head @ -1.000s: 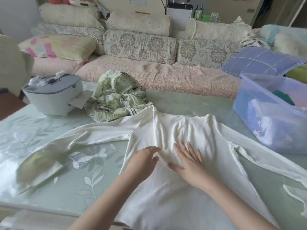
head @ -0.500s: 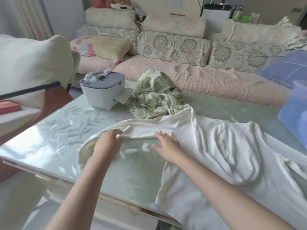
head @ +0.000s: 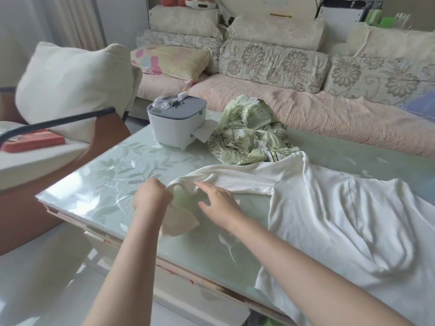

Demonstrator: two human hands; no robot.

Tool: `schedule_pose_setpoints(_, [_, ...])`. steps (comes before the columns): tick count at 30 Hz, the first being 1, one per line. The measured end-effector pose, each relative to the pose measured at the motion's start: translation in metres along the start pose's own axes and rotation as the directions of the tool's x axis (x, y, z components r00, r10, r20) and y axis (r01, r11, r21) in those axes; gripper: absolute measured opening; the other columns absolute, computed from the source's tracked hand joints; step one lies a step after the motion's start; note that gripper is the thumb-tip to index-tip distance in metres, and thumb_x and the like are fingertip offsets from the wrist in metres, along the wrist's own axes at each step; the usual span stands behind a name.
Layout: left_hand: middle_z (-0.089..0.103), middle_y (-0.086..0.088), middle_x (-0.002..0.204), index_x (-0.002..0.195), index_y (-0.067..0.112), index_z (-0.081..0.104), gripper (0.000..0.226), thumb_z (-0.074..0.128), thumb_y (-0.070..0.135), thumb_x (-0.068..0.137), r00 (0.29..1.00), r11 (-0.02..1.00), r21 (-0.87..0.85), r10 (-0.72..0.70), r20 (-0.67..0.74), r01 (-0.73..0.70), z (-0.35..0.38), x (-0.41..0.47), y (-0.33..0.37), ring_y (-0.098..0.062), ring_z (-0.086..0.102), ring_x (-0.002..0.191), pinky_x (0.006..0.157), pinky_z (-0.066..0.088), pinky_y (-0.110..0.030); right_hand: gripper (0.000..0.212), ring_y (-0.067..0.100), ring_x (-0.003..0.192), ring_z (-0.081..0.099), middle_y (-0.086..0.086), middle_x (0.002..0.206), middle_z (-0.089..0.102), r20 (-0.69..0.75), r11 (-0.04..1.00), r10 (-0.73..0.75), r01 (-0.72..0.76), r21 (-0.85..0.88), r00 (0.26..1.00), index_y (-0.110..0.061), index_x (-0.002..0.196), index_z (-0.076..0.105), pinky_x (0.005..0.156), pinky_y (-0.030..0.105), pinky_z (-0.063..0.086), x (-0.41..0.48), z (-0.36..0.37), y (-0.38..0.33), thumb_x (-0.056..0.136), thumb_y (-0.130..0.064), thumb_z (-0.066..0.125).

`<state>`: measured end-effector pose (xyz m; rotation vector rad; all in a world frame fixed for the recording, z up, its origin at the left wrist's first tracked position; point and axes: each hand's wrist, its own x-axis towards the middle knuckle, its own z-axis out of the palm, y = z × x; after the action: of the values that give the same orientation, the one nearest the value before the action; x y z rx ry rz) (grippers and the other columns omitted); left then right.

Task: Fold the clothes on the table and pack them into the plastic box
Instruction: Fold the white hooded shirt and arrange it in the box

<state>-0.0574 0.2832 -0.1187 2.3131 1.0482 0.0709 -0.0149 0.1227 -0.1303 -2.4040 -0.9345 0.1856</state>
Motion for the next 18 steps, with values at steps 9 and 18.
schedule_pose_setpoints(9, [0.062, -0.013, 0.084, 0.085, 0.003, 0.063, 0.014, 0.058, 0.016, 0.089, 0.93, 0.698, -0.696, 0.123, 0.346, 0.166, -0.01, -0.029, 0.033, -0.026, 0.058, 0.071, 0.066, 0.047, -0.031, 0.075, 0.007, 0.123, 0.046, -0.01, 0.142, 0.041, -0.007, 0.839, 0.011, -0.005, 0.544, 1.0, -0.037, 0.146, 0.031, 0.104, 0.03, 0.04, -0.031, -0.008, -0.019, 0.076, -0.03, 0.059])
schedule_pose_setpoints(18, [0.069, -0.011, 0.093, 0.105, 0.0, 0.062, 0.021, 0.044, 0.008, 0.096, 0.804, 0.483, -0.808, 0.299, 0.514, 0.336, -0.005, -0.044, 0.052, -0.014, 0.067, 0.061, 0.051, 0.054, -0.021, 0.03, 0.007, 0.094, 0.06, 0.0, 0.112, 0.063, -0.267, 0.961, 0.125, -0.049, 0.273, 0.956, -0.015, 0.115, 0.062, 0.08, 0.027, 0.046, -0.042, -0.022, -0.006, 0.085, -0.011, 0.066])
